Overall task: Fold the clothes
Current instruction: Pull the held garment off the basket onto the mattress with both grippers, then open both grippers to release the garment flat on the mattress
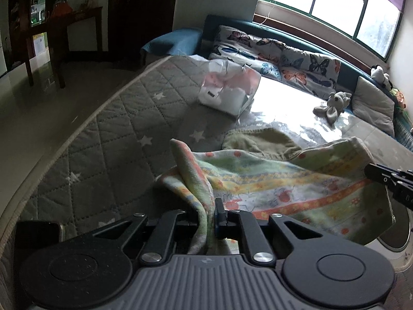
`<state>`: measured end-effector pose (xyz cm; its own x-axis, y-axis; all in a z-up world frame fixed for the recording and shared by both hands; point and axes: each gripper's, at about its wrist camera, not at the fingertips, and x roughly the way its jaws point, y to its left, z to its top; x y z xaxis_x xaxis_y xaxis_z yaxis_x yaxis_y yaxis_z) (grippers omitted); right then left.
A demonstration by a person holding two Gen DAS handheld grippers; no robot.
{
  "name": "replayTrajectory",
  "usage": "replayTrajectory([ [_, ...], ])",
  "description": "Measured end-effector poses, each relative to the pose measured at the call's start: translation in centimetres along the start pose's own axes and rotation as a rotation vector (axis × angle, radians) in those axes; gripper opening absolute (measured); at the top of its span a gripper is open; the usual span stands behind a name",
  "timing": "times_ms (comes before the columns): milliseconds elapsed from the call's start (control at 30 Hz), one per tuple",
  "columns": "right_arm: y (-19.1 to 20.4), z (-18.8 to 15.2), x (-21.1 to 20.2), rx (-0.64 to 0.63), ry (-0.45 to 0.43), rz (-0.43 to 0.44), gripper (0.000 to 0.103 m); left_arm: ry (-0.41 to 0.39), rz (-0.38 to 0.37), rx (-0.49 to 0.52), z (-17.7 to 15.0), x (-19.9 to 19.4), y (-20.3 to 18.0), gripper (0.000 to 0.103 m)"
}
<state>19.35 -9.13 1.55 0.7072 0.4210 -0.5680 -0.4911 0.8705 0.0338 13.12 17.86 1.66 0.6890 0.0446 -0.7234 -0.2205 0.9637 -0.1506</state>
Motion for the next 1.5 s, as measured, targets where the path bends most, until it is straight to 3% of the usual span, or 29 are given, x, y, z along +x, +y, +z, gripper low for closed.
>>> replayTrajectory([
  [600,0.9,0.5,2.1,-0.033,0.000,-0.010,0.008,0.027,0.054,-0.021,-0.7,0.8,1.1,0.011],
  [833,0.2,0.0,3.4,-0.006,0.053,-0.018,0.011,0.042,0.082,-0.004,-1.1,1.4,0.9,0.018],
  [900,0.2,-0.1,3.6,-0.003,0.062,-0.024,0.017,0.044,0.091,0.001,-1.2,1.5,0.8,0.024],
  [967,0.1,-0.3,3.6,-0.003,0.063,-0.024,0.019,0.046,0.107,0.004,-1.2,1.6,0.7,0.044],
  [1033,0.2,-0.4,3.5,-0.006,0.067,-0.016,0.021,0.048,0.115,0.012,-1.4,1.7,0.6,0.046],
  [1100,0.4,-0.6,3.5,-0.012,0.070,-0.010,0.033,0.051,0.114,0.016,-1.5,1.8,0.5,0.052],
  [1233,0.8,-0.8,3.3,-0.017,0.073,-0.002,0.045,0.051,0.118,0.031,-1.8,1.9,0.1,0.063],
  [1300,1.1,-1.0,3.2,-0.023,0.079,0.010,0.057,0.049,0.119,0.036,-1.9,1.8,0.0,0.071],
  [1433,1.8,-1.4,2.8,-0.043,0.087,0.023,0.064,0.043,0.121,0.045,-2.2,1.8,-0.5,0.079],
  [1500,2.1,-1.7,2.7,-0.051,0.090,0.030,0.073,0.039,0.122,0.050,-2.4,1.7,-0.7,0.084],
])
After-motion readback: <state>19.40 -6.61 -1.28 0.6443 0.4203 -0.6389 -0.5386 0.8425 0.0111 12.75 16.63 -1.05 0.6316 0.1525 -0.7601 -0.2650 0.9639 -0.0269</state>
